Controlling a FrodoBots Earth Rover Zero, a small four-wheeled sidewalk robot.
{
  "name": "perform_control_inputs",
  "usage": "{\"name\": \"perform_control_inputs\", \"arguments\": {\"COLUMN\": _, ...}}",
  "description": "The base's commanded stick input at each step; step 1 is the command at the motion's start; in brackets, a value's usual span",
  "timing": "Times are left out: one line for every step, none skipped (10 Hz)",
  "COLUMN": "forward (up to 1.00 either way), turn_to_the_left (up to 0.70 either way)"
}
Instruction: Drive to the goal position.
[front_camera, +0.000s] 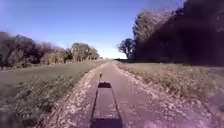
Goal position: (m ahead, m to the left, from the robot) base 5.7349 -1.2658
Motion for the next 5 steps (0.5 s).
{"name": "perform_control_inputs", "arguments": {"forward": 0.85, "turn_to_the_left": 0.0}}
{"name": "perform_control_inputs", "arguments": {"forward": 0.85, "turn_to_the_left": 0.0}}
{"name": "perform_control_inputs", "arguments": {"forward": 0.85, "turn_to_the_left": 0.0}}
{"name": "perform_control_inputs", "arguments": {"forward": 0.85, "turn_to_the_left": 0.0}}
{"name": "perform_control_inputs", "arguments": {"forward": 0.85, "turn_to_the_left": 0.0}}
